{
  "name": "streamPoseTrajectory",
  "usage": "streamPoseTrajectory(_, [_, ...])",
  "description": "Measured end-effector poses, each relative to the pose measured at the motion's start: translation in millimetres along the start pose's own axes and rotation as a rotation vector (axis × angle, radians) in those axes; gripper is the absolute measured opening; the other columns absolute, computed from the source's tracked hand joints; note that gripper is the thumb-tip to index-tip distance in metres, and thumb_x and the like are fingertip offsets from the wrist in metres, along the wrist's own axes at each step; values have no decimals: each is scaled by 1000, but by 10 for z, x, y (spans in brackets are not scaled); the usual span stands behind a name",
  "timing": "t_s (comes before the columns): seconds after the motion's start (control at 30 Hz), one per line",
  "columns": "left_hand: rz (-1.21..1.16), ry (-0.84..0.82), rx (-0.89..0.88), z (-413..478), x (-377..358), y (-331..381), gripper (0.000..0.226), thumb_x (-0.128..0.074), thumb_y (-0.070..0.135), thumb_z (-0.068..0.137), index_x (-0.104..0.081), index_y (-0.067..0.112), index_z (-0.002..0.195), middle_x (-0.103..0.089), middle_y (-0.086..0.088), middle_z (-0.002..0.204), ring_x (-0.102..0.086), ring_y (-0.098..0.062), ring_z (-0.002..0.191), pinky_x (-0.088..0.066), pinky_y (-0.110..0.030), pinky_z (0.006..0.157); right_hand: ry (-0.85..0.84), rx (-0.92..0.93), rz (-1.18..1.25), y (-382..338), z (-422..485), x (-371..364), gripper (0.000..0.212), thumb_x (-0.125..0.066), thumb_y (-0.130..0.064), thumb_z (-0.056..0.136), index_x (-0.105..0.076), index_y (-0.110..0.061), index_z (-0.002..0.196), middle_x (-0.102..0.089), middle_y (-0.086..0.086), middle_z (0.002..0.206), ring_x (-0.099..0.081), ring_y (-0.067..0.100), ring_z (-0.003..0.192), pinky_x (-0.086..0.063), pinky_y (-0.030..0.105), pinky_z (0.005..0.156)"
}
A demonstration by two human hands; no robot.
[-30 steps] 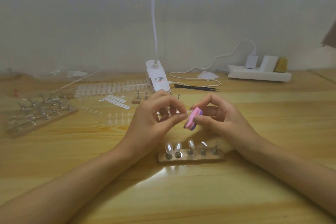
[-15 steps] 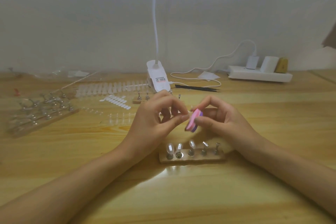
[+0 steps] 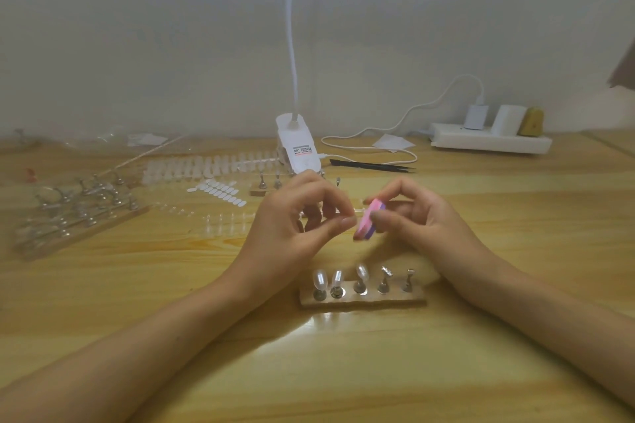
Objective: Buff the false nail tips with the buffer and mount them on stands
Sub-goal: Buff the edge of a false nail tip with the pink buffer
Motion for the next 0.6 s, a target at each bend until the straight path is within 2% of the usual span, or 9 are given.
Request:
streamPoseTrajectory(0.07, [-7,0,3,0,0,-3,9,-76,10,82,-69,14,79,-55,18,83,-54,-4,72,-43,-15,62,94,-6,6,5,10,62,34,-72,-40,78,-58,-15,96,-78,8,86,-64,10,73,-51,30,66])
streamPoseTrajectory(0.17, [-13,1,3,0,3,-1,7,-76,14,82,-70,15,79,-55,16,83,-55,-6,72,-44,-17,62,-47,-21,2,8,-4,-11,37,-74,-34,81,-56,-8,100,-77,11,86,-71,17,77,-57,35,70])
streamPoseTrajectory(0.27, [-19,2,4,3,0,-6,7,-76,12,82,-70,13,80,-55,15,83,-54,-6,71,-44,-17,61,67,-16,5,1,3,41,35,-70,-37,79,-57,-11,99,-77,6,84,-62,11,69,-50,29,61])
streamPoseTrajectory(0.3, [-23,6,7,4,1,-11,7,-76,11,82,-70,13,80,-55,14,83,-54,-6,71,-44,-18,62,81,-18,5,3,4,54,36,-71,-38,78,-57,-12,98,-78,6,85,-61,12,71,-49,29,62])
streamPoseTrajectory(0.4, [-27,11,13,5,8,-16,7,-76,14,82,-70,14,79,-56,14,83,-54,-6,72,-45,-18,62,-26,-20,-13,5,-2,-6,37,-74,-35,80,-55,-10,99,-77,10,88,-70,15,78,-54,32,71])
streamPoseTrajectory(0.5, [-27,11,11,4,5,-17,7,-76,11,82,-70,12,79,-56,16,83,-55,-6,72,-45,-17,63,75,-18,-10,2,7,51,36,-70,-37,79,-56,-12,100,-78,6,86,-57,10,61,-50,32,60])
streamPoseTrajectory(0.6, [-24,15,15,8,9,-20,7,-76,16,81,-70,15,79,-56,17,83,-55,-6,72,-46,-18,63,-17,-19,-21,-2,-8,10,38,-73,-38,80,-56,-11,100,-78,9,89,-68,16,72,-56,31,61])
Point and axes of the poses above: each hand's wrist, its own z-axis towards the middle knuckle, its own x-axis out of the back of the hand, y = z × x, the point moved 4 cm from there along z, towards the middle knuckle
